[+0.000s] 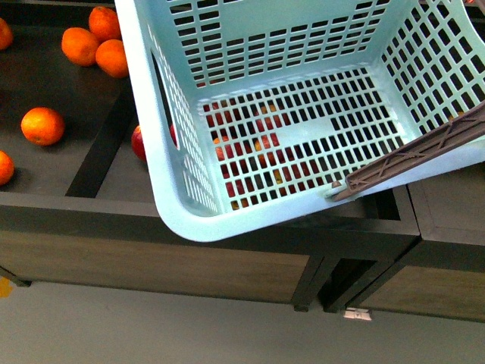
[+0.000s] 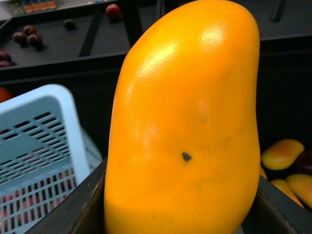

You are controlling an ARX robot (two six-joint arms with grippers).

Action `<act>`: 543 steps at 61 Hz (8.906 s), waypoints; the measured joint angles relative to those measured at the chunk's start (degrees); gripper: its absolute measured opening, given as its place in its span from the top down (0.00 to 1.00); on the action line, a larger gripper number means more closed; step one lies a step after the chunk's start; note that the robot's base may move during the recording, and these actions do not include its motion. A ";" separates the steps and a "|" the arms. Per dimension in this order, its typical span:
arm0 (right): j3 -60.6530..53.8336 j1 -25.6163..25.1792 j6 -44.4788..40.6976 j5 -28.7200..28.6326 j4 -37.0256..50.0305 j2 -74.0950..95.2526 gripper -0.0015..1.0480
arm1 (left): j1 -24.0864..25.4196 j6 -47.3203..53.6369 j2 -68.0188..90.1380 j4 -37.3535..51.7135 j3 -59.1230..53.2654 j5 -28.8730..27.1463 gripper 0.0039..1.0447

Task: Pick mango and avocado into basket

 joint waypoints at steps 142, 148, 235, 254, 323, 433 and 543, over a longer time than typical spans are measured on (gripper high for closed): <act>-35.60 16.37 -1.40 17.77 37.44 -12.15 0.98 | 0.13 0.17 0.42 -0.11 0.00 -0.15 0.75; -38.38 16.28 -1.55 17.66 37.05 -15.50 0.98 | 0.13 0.44 0.42 -0.11 0.00 -0.26 0.75; -50.90 16.26 -1.57 17.75 22.03 -43.93 0.08 | -0.59 0.35 0.44 -0.11 0.00 0.15 0.75; -50.90 16.24 -1.57 17.68 22.01 -44.09 0.08 | -0.50 0.00 0.50 -0.11 0.00 0.52 0.75; -50.90 16.20 -1.60 17.59 21.92 -44.11 0.08 | 0.02 0.37 0.52 -0.20 0.02 -0.04 0.75; -50.90 16.17 -1.57 17.53 21.90 -44.15 0.08 | 0.07 0.24 0.55 -0.20 0.02 -0.04 0.75; -10.99 -31.15 -30.42 5.03 13.55 46.21 0.08 | 0.07 0.33 0.55 -0.17 0.07 -0.28 0.75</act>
